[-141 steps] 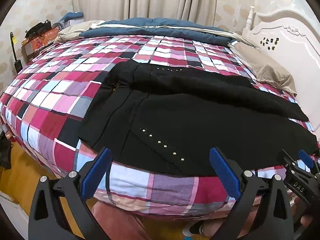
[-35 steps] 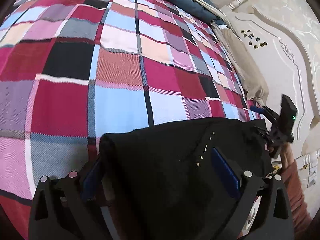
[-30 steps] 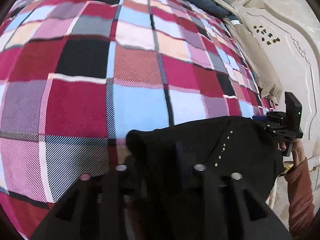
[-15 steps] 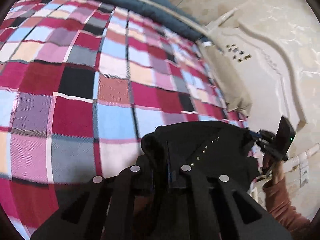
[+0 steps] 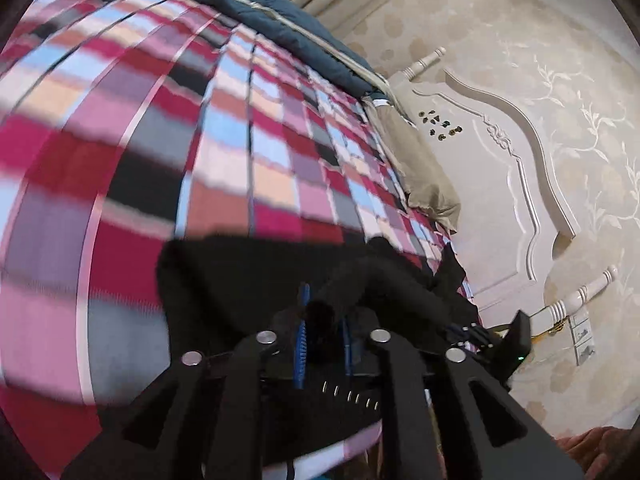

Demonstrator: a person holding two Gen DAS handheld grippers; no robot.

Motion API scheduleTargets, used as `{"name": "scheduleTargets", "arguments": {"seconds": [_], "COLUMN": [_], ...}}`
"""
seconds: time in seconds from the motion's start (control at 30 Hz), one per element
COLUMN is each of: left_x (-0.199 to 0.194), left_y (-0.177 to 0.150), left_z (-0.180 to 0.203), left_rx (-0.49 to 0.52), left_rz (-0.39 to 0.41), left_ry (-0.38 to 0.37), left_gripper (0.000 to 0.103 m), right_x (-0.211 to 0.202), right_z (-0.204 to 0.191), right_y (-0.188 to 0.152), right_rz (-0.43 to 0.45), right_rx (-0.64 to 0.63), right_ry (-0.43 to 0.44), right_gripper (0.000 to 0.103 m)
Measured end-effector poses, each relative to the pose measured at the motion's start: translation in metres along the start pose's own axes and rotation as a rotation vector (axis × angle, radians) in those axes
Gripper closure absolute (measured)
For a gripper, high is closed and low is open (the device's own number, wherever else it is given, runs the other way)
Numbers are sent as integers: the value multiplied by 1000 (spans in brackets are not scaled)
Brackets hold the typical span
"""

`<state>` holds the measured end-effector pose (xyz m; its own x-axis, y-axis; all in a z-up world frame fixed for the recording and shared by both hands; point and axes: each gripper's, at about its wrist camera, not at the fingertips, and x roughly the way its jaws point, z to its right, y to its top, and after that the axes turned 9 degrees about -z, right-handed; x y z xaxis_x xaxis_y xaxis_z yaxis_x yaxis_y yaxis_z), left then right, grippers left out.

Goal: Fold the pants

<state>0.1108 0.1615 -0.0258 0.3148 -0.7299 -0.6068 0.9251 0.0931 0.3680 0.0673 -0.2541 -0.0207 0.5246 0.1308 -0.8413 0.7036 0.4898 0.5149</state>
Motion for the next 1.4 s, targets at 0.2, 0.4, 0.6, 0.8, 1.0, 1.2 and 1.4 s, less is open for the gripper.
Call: {"name": "scheduleTargets", "arguments": {"seconds": [0.2,0.4,0.6,0.8,1.0,1.2,1.4], "left_x": [4,-25,-21,-4,22,22,27], "left_y": [-57,-98,-114,-117,-121,-136,-139], "left_z": [-40,-42,-8,18,9,9,7], "left_rx": [-160,-298,-370,-375,-469,-535,-577], "left_rz": [-17,139,271,314,300,326,353], "left_ry": [61,82,46,96,72,38,67], "left_gripper": [78,77,61,60,60,60,60], "right_x": [0,-18,-13,-5,-2,-3,-1], "right_z": [-8,16,49,64,61,58,57], "right_y": [-24,-51,-71,-79,-75,-77,-77], "right_rz": [3,26,55,74,80,85,88], "right_rx": [91,380,682,841,857,870,863], "right_ry": [17,246,442,546,551,560,555], "right_gripper": [54,45,44,40,35,33,31]}}
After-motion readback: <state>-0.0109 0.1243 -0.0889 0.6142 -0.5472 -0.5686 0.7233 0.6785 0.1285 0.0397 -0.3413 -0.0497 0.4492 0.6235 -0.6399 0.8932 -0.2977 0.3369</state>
